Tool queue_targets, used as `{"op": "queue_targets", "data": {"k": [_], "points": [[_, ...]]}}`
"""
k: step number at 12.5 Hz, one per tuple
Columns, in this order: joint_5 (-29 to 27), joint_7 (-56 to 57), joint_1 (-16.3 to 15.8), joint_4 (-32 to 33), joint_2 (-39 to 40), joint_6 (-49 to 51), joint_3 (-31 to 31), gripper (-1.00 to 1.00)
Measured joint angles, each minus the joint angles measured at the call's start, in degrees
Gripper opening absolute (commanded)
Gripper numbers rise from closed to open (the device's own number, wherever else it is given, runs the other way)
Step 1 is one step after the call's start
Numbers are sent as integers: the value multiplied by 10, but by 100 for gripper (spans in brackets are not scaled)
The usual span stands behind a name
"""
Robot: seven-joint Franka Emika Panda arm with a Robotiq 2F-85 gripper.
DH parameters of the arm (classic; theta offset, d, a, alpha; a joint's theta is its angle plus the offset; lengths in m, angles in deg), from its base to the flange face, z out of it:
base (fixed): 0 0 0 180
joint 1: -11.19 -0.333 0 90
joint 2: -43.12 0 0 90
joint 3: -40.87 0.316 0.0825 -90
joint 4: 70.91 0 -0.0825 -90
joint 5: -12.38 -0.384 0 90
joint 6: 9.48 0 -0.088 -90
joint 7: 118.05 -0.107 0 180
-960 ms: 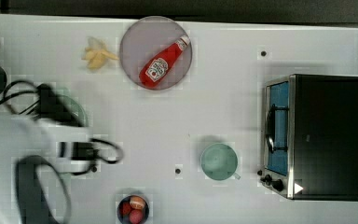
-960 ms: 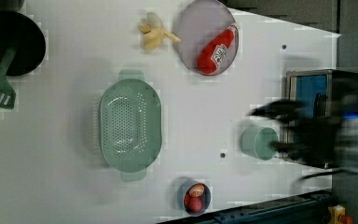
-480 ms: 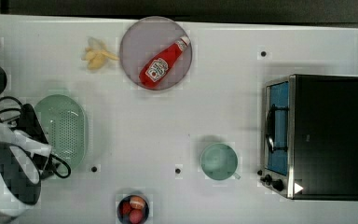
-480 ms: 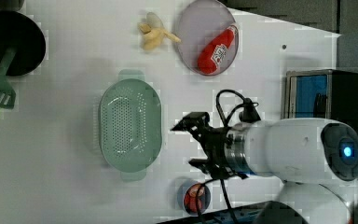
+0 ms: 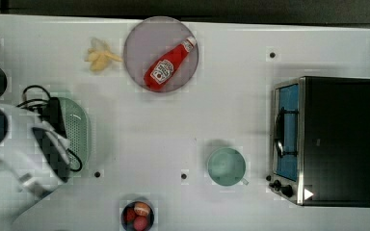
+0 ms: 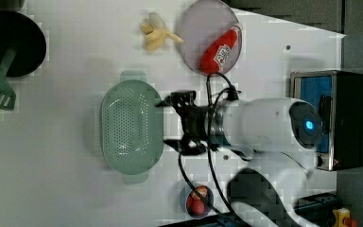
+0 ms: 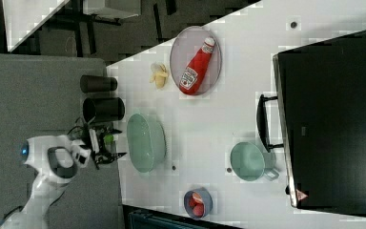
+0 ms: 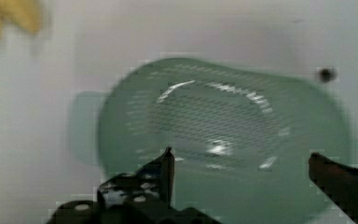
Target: Drag strainer left to right.
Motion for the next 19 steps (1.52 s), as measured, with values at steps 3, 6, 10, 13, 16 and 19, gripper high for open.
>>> {"op": "queue_targets", "data": {"k": [3,6,10,13,16,19], "points": [[-10,-22,-1,30,68,-69,-22,100],[-12,-22,-26,49,128,-109,-62,100],[-9,-31,-83,51,161,-137,-125,100],[-14,-34,-151,30,164,-137,-185,100],[-17,-38,-185,36,155,-138,-203,100],[-11,-46,-187,37,150,-151,-202,100]]}}
